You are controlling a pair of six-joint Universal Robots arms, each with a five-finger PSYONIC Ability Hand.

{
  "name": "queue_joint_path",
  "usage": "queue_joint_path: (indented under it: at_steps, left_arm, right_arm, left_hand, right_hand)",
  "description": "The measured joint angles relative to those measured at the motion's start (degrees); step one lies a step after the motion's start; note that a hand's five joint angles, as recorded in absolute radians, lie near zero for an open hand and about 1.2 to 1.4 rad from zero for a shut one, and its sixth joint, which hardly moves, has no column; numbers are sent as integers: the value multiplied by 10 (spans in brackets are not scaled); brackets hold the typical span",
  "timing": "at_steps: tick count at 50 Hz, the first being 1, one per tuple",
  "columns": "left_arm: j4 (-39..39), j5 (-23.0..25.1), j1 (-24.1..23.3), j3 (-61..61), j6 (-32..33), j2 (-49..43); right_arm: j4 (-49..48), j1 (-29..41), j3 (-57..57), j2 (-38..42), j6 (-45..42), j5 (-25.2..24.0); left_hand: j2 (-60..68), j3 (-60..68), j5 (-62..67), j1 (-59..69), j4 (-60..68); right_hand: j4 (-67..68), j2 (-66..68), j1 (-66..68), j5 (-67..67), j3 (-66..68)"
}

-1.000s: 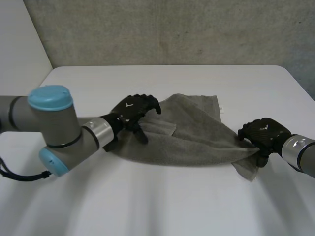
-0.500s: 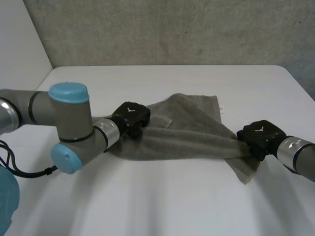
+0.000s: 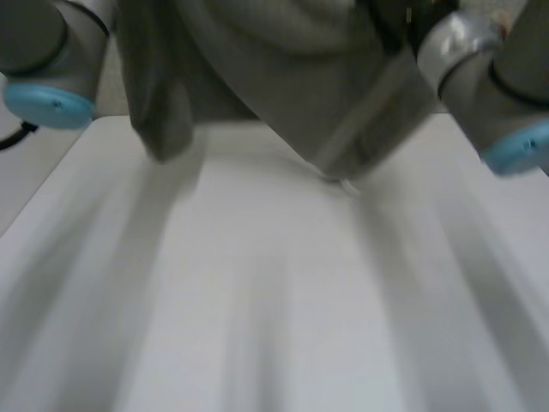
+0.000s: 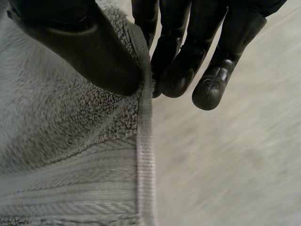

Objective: Fold the towel.

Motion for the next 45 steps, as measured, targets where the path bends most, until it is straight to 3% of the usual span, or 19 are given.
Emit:
queue_joint_path:
  at_steps: [4,9,18,26,35,40,42,45]
  left_arm:
    - [15,1,17,-18,-65,35]
    - [19,11,45,-109,-124,71]
    - [29,55,93,-428,-130,115]
    - [52,93,123,-643,-55,128]
    - [32,97,120,-738,-19,204]
    - [8,98,118,-757,-20,267]
    - [-5,106,117,-764,-19,304]
    - [-13,117,117,-769,-15,334]
  right_arm:
    - [18,29,-142,25,40,37]
    - [87,45,-192,40,82,39]
    - [221,46,29,41,-24,-56]
    - [192,33,229,11,-62,-85]
    - [141,38,327,-31,-57,-83]
    - [134,45,348,-46,-54,-83]
    - [131,48,359,-53,-53,-82]
    - [128,50,367,-59,-53,-82]
  left_hand:
    - [0,0,3,0,2]
    - [1,0,4,0,2]
    - [1,0,4,0,3]
    - [1,0,4,0,3]
    - [-41,-23,-3,0,-40]
    - [-206,-192,-164,-128,-211]
    - [-427,-413,-383,-353,-423]
    - [-559,-547,-533,-493,-562]
  right_hand:
    - [0,0,0,0,0]
    - [0,0,0,0,0]
    - [0,0,0,0,0]
    - [0,0,0,0,0]
    - [0,0,0,0,0]
    - [0,0,0,0,0]
    - [0,0,0,0,0]
    - [0,0,0,0,0]
